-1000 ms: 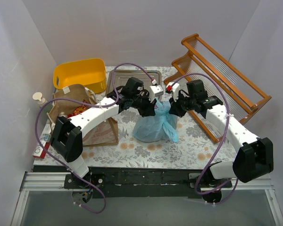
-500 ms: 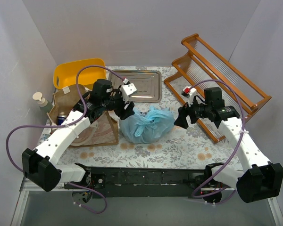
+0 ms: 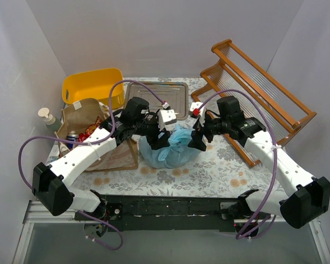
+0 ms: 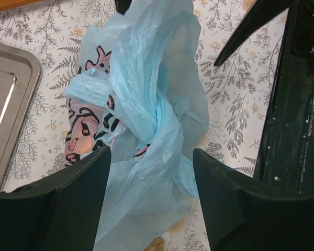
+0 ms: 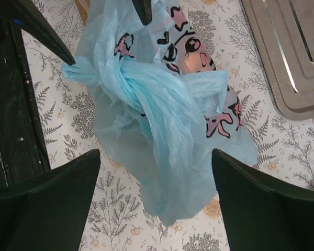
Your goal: Untie the knot of the grocery bags and take out the mixed food
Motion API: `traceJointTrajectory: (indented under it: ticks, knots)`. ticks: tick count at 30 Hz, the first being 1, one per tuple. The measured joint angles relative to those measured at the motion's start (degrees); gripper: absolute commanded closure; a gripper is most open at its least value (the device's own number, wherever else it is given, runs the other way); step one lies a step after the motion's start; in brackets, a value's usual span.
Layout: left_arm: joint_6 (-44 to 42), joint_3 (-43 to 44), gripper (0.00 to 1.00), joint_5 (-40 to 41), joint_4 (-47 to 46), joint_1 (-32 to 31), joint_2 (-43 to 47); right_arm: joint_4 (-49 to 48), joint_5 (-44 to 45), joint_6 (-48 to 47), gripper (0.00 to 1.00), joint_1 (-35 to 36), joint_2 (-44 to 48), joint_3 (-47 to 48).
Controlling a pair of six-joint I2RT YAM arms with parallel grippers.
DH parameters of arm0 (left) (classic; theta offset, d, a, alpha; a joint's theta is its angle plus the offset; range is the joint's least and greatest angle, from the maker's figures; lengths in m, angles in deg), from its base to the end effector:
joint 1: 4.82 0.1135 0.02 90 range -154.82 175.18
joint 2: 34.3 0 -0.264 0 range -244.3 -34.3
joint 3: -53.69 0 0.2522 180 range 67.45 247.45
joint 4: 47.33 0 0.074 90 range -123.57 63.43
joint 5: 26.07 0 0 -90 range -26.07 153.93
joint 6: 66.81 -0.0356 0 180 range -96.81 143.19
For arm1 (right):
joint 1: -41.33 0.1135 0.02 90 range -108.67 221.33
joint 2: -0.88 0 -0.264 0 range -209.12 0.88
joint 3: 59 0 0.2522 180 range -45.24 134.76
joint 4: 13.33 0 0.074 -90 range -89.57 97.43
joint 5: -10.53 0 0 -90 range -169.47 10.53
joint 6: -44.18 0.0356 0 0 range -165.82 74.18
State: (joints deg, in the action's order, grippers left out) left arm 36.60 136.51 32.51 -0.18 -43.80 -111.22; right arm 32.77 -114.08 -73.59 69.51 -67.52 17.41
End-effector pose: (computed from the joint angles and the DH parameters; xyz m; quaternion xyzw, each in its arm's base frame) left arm 0.2134 -0.1966 0.3278 0.3030 0.8304 -0.3967 0.2476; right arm 0.2142 0.1377 0.3304 -0.5177 0.6971 0.2689 0.4169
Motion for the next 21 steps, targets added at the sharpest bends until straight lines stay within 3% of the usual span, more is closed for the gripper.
traceJointTrajectory:
  ticks: [1,4,5,7,8,13,19,21]
  knots:
    - [-0.26,-0.02,0.46,0.31,-0.02,0.00,-0.11,-0.55,0.37,-0.09,0.09,0.81,-0.66,0.00]
    - [-1.18,-0.37,0.57,1.73,-0.85,0.00,-0.46,-3.23,1.86,0.52,0.28,2.73,-3.34,0.00]
    - [-2.05,-0.66,0.67,2.64,-1.18,-0.02,-0.57,-4.24,2.62,1.05,0.54,2.97,-4.37,0.00]
    - [-3.17,-1.53,0.80,4.22,-1.77,-0.09,-0.63,-6.14,4.55,2.16,0.80,3.04,-6.29,-0.02]
    - [-3.80,-2.27,1.00,5.18,-2.21,-0.13,-0.63,-7.15,5.49,2.84,0.98,3.02,-7.08,-0.13]
    - [-5.53,-6.08,1.00,9.77,-3.06,-0.11,0.17,-9.57,7.39,7.52,0.99,0.50,-6.51,-2.60]
    - [-3.58,-10.08,1.00,13.29,-3.72,4.11,7.67,-11.72,1.84,19.30,0.99,-13.84,2.51,-10.78]
    - [-2.64,-11.23,1.00,14.21,-3.61,5.31,11.30,-11.87,0.39,22.51,0.84,-15.47,5.38,-13.88]
